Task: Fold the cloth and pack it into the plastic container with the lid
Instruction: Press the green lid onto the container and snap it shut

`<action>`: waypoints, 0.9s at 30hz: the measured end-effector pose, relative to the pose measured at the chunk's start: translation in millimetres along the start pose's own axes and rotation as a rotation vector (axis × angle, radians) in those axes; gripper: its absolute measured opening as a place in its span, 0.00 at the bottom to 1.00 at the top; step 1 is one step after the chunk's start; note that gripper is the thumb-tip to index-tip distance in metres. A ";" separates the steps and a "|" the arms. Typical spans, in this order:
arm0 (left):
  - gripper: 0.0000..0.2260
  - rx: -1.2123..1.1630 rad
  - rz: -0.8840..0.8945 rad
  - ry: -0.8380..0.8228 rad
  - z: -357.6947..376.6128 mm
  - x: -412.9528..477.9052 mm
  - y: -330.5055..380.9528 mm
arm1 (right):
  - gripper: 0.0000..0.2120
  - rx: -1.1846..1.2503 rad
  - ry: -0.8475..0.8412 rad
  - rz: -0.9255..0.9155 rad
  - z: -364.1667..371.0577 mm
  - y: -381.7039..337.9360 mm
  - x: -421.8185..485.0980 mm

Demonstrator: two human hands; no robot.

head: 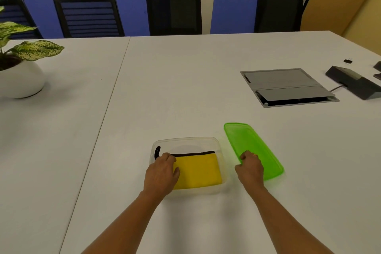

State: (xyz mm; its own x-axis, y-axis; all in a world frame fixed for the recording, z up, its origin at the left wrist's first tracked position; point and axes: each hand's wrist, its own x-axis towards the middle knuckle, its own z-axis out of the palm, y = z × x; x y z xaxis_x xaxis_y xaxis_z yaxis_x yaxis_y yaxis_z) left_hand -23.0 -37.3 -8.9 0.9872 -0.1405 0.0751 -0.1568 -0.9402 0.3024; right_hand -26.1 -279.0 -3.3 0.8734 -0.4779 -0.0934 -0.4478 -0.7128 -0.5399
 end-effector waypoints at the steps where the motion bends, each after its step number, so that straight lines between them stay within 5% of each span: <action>1: 0.16 0.002 -0.010 -0.002 -1.0 0.2 -1.5 | 0.13 0.039 0.036 -0.020 -3.5 -6.2 0.1; 10: 0.12 -0.437 -0.048 0.113 -29.5 7.2 -10.4 | 0.09 0.164 0.174 -0.428 -51.6 -69.6 -9.7; 18: 0.31 -0.729 -0.052 0.280 -88.9 26.1 -10.1 | 0.12 0.347 -0.015 -0.760 -93.6 -118.8 -32.9; 24: 0.11 -0.991 -0.172 0.346 -110.1 18.4 -27.9 | 0.12 0.492 -0.152 -0.748 -110.2 -129.2 -32.0; 27: 0.09 -1.229 -0.256 0.297 -112.9 10.6 -36.8 | 0.11 0.657 -0.232 -0.630 -110.1 -126.3 -26.5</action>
State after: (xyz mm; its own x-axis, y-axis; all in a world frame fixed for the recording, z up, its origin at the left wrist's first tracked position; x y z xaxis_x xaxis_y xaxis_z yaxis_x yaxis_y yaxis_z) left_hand -9.9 30.8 88.0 0.9736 0.2236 0.0450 -0.0445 -0.0072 0.9990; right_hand -13.8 -232.8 159.5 0.9662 0.0618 0.2504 0.2563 -0.3386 -0.9053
